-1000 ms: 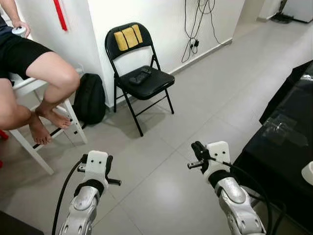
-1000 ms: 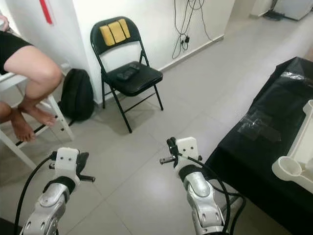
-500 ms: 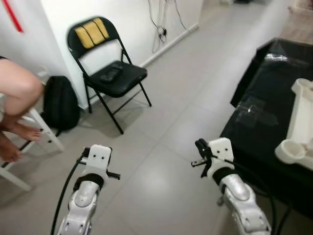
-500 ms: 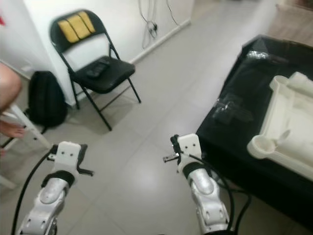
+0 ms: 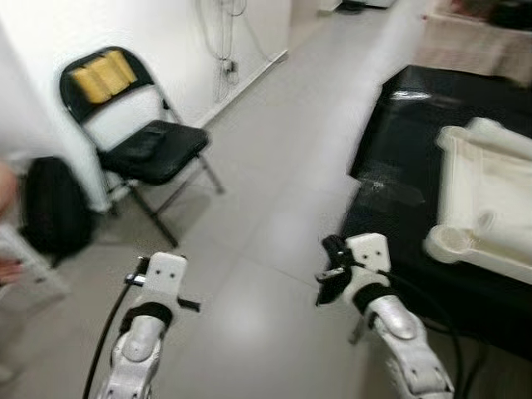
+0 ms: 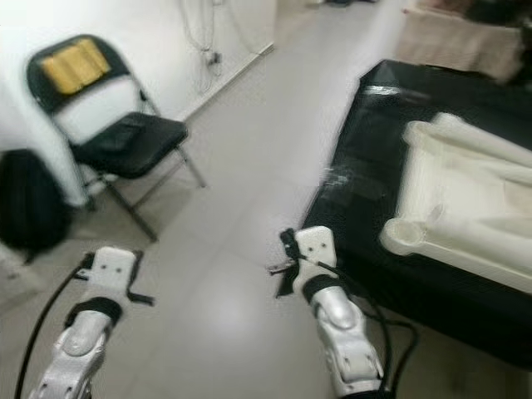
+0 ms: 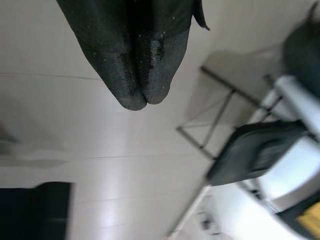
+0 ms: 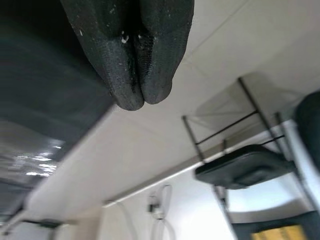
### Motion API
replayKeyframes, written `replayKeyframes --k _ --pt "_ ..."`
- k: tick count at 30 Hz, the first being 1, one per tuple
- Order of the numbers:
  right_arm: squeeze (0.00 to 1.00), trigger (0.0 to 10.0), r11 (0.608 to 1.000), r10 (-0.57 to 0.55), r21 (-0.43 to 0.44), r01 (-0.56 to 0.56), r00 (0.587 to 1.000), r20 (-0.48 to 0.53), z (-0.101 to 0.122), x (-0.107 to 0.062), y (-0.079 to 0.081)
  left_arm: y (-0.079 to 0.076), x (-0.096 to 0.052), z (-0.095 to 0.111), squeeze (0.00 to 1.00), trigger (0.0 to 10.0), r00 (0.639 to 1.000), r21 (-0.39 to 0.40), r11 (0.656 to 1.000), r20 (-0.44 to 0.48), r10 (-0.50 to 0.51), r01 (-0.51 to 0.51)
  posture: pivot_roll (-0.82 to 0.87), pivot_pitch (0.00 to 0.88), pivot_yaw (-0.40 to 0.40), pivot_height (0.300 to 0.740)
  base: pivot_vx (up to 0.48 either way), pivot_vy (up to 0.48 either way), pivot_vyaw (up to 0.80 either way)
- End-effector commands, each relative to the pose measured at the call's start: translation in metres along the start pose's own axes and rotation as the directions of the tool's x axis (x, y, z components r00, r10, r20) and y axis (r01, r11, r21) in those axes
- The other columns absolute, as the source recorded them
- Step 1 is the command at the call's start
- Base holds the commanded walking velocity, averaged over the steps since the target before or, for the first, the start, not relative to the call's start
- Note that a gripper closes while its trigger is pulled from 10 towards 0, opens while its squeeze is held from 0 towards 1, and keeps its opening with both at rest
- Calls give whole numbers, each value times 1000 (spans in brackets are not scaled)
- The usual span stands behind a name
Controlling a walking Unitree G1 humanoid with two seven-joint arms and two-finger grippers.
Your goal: Building children table
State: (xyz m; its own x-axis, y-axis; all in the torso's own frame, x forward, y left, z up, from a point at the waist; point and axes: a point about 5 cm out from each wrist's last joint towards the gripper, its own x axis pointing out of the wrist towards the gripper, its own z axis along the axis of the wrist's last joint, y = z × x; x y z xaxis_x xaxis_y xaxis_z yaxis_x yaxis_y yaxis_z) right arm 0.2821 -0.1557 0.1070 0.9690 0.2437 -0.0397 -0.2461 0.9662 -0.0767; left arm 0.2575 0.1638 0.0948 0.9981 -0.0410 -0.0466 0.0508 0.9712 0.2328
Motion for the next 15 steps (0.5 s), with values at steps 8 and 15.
replayKeyframes --k 8,15 --pt "0 10000 1000 11 16 -11 1000 10 -1 -1 4 -7 -5 -5 0 10000 999 -88 995 -23 -41 39 0 84 -22 740 0 0 -781" --pt "0 10000 1000 20 21 -21 999 26 1 4 6 -10 -4 -1 0 10000 998 -71 995 7 -63 63 1 76 -21 740 0 0 -782"
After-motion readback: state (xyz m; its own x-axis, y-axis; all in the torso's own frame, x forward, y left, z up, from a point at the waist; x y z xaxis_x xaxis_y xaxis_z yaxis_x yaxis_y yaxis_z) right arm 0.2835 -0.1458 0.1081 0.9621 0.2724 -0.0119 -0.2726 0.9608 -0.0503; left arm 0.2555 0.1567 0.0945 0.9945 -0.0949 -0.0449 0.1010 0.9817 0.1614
